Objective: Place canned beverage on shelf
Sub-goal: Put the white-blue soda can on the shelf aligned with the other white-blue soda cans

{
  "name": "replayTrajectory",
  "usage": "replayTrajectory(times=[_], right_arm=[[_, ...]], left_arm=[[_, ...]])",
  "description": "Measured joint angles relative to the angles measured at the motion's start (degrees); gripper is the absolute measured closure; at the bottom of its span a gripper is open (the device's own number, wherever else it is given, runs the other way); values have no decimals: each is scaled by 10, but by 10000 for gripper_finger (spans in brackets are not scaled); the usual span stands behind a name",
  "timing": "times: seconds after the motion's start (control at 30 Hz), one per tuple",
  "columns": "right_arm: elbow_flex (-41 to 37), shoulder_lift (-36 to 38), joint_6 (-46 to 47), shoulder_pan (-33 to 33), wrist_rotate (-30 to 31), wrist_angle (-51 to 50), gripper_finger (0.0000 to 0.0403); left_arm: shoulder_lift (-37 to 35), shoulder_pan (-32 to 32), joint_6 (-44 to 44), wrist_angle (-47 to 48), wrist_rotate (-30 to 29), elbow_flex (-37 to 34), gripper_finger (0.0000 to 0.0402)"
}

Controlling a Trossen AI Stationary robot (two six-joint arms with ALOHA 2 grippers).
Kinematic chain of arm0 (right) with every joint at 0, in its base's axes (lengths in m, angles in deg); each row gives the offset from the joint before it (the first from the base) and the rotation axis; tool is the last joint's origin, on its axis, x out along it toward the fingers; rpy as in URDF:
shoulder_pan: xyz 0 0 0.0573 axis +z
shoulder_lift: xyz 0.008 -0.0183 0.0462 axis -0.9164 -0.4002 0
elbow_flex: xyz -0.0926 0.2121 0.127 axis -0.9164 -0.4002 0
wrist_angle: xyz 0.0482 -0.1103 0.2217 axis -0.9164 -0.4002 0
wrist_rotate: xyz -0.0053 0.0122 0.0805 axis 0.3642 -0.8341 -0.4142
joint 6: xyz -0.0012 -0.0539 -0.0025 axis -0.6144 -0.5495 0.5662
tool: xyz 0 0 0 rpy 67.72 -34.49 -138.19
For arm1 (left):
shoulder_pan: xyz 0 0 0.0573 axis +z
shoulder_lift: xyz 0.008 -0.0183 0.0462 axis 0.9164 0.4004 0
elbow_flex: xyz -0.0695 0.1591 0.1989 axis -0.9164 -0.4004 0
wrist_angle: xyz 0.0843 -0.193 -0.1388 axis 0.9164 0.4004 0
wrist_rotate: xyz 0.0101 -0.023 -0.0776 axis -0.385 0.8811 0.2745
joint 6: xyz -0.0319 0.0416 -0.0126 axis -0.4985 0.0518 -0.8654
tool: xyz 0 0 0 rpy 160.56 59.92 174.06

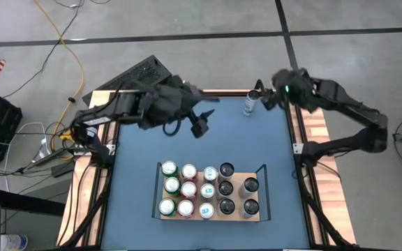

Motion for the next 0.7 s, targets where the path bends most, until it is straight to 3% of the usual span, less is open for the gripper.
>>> replayTrajectory(times=[0.2, 0.4, 0.57, 0.7], right_arm=[[0, -65, -83, -140, -123, 100, 102], [0, -131, -106, -201, -269, 105, 102], [0, -145, -155, -222, -281, 105, 102], [-3, -144, -165, -233, -308, 85, 102]], left_arm=[[0, 81, 58, 0, 80, 0, 72], [0, 167, 92, 0, 169, 0, 72], [0, 226, 125, -1, 283, 0, 72], [0, 268, 127, -4, 337, 0, 72]])
